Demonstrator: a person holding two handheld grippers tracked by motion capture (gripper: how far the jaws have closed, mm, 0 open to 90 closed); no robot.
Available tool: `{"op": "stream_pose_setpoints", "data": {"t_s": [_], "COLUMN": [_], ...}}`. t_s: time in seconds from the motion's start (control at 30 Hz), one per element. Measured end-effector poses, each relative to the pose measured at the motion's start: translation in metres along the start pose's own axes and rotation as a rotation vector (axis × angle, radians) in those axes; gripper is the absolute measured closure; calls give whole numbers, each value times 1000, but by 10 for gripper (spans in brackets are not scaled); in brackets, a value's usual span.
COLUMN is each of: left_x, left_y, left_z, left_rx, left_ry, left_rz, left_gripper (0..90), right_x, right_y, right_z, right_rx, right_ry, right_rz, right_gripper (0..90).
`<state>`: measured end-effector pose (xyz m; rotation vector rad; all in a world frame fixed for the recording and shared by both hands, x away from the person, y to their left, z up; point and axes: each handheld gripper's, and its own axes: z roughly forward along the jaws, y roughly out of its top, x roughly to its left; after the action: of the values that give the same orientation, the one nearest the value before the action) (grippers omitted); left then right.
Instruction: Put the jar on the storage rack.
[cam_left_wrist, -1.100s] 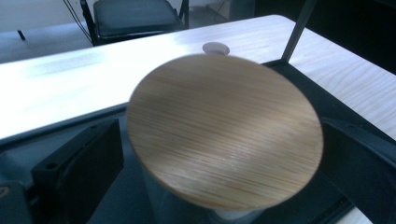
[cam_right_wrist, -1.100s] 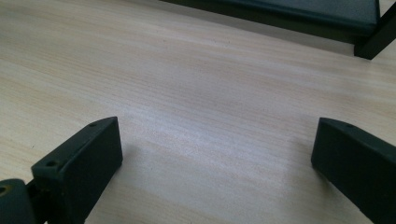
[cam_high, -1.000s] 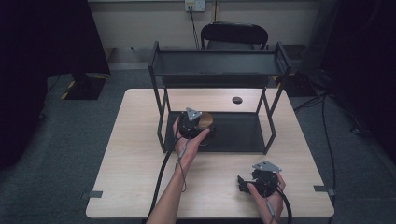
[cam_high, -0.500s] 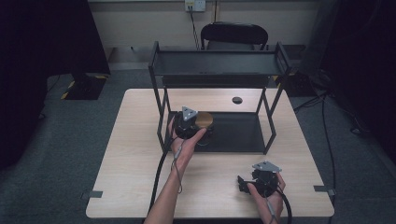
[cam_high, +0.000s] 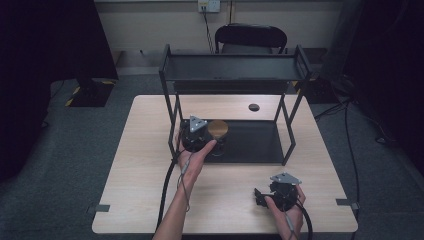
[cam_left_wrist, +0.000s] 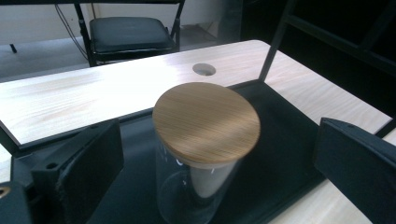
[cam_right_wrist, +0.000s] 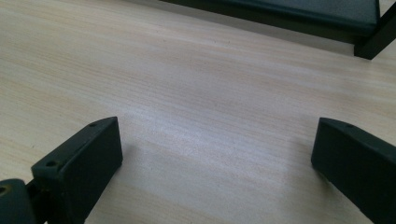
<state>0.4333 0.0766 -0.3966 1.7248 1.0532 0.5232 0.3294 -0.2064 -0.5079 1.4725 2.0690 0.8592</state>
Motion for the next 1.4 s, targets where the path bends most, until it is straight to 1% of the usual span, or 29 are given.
{"op": "stream_pose_setpoints", "data": {"t_s": [0.07, 0.1, 0.17, 0.2, 0.43, 0.53, 0.57, 0.63, 0.73, 0.93, 1.4], "left_x": [0, 0, -1, 0, 1, 2, 2, 1, 1, 1, 2], "left_y": [2, 2, 2, 2, -4, -6, -7, -9, -11, -16, -36], "left_z": [-5, -7, -10, -12, -25, -30, -33, -37, -43, -54, -79], "left_rx": [-8, -10, -10, -11, -23, -8, -3, -4, -10, -21, -52], "left_ry": [-8, -11, -4, -8, 2, -1, -2, 8, 8, 19, 49], "left_rz": [-11, -8, 0, 0, -8, -20, -16, -14, -27, -18, -34], "left_gripper": [15, 15, 15, 15, 11, 11, 11, 11, 11, 11, 11], "right_x": [0, 0, 0, 0, 0, 0, 0, 0, 0, 0, 0], "right_y": [0, 0, 0, 0, 0, 0, 0, 0, 0, 0, 0], "right_z": [0, 0, 0, 0, 0, 0, 0, 0, 0, 0, 0], "right_rx": [0, 0, 0, 0, 0, 0, 0, 0, 0, 0, 0], "right_ry": [0, 0, -1, 0, 0, 0, 0, 0, 0, 0, 0], "right_rz": [0, 0, 0, 0, 0, 1, 0, 0, 0, 1, 0], "right_gripper": [9, 9, 9, 9, 9, 9, 9, 9, 9, 9, 9]}}
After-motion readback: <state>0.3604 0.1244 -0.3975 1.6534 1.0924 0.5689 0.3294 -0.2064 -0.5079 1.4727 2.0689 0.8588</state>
